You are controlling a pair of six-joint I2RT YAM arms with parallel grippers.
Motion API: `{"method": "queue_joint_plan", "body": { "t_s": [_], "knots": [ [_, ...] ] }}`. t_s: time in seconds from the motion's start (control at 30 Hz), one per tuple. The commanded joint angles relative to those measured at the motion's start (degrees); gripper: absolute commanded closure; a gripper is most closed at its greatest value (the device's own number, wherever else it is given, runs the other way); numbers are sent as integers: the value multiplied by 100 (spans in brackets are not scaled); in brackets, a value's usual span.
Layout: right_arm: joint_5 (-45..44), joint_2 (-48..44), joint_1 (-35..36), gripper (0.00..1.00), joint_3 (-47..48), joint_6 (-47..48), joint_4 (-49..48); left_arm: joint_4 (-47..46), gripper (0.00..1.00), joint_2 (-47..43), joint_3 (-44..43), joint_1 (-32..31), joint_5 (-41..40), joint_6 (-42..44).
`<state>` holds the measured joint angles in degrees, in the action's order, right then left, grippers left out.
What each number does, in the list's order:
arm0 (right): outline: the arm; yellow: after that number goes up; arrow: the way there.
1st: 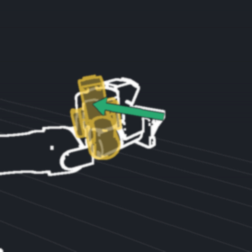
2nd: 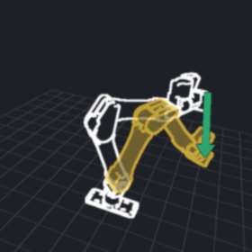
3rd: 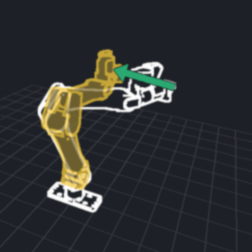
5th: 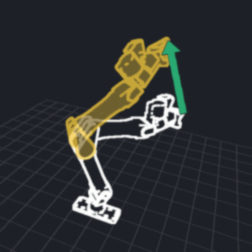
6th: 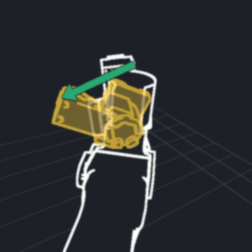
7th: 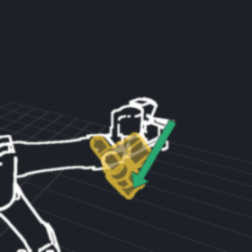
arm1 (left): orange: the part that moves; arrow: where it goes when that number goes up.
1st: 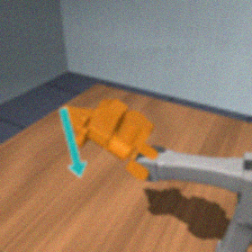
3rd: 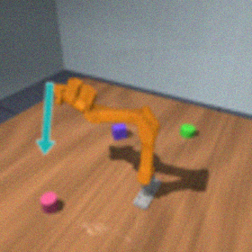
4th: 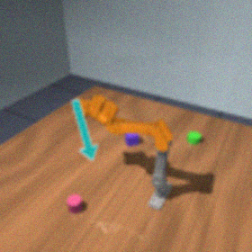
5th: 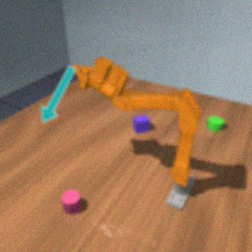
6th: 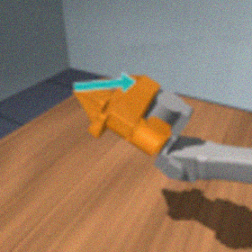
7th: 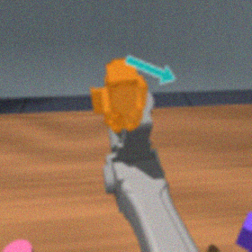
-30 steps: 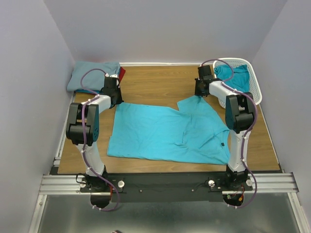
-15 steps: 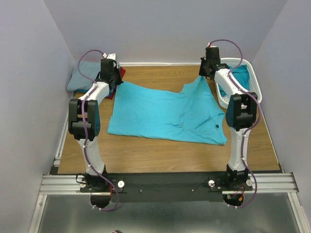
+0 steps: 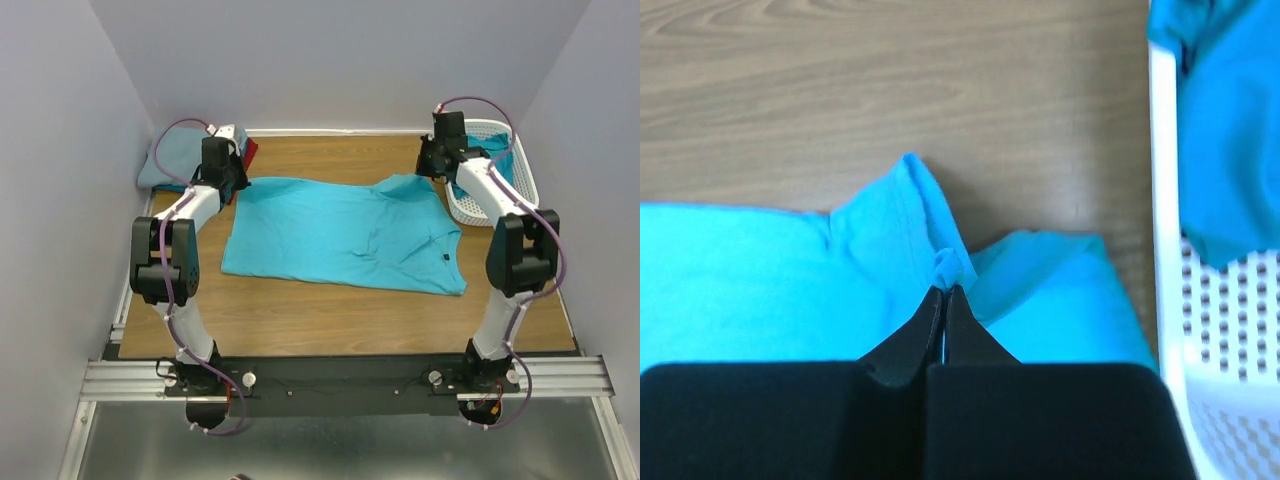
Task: Fold and stack the t-shirts
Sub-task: Fold the tshirt
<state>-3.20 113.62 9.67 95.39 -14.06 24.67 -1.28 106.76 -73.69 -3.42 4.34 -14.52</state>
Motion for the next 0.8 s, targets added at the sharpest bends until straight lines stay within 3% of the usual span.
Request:
{"method": "queue_joint_plan", "body": {
  "t_s": [0.0,0.3,0.77],
  "knots": [
    [294,-963,-9,100,-853,-193,-164,-206,100,-375,302,52,-179,-24],
    [461,-2404,0,100,-2277,-377,-199,-215,100,-770,935,43,-776,-173],
    [417,-3741,44,100,-3711,-606,-190,-733,100,-1632,1972,52,-1498,-411]
  ]
}}
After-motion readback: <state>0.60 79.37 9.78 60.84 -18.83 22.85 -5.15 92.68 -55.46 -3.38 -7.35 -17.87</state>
